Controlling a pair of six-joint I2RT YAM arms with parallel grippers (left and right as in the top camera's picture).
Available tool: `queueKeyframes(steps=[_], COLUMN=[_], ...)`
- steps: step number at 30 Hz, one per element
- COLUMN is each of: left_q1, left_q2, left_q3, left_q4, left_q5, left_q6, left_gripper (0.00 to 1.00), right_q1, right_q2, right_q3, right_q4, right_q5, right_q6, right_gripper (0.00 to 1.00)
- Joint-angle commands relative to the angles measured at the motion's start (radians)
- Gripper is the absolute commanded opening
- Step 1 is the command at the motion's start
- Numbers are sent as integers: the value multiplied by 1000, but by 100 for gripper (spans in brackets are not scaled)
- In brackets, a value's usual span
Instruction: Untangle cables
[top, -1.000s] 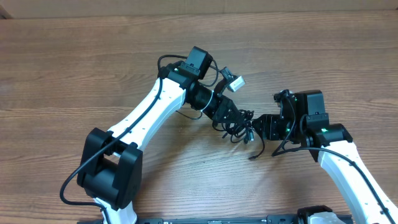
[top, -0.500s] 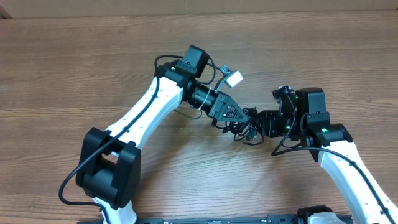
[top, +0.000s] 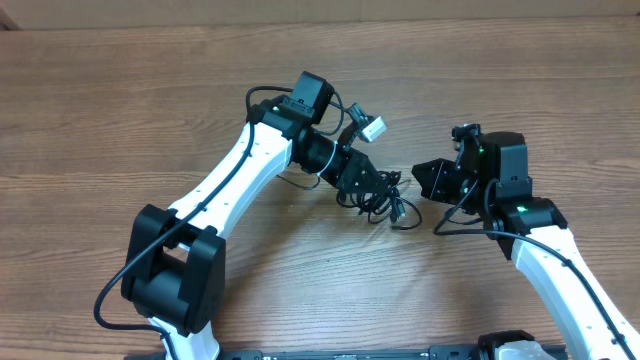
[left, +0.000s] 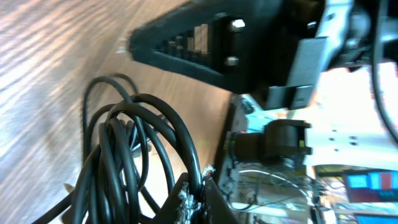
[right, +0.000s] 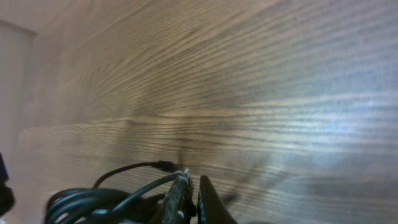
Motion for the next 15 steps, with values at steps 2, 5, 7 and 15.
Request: queueKeyframes(steps=[2,5,7,15], left_q1=[7,6,6,7], left_q2=[2,2,2,49], left_q3=[25,22,17,9], left_q4=[-14,-26,-34,-14], left_q5=[-149,-346,-470,-690], left_q6=[34,23,19,-57], left_gripper=[4,4,4,4], right_q1=[-2,-2,-2,0], right_q2=[2,2,2,2], right_q3=[25,25,25,25], right_q4=[-43,-83,-103,-125], right_q5=[18,17,12,-9], right_q6=[95,81,33,-150], right_gripper=[10,34,42,53])
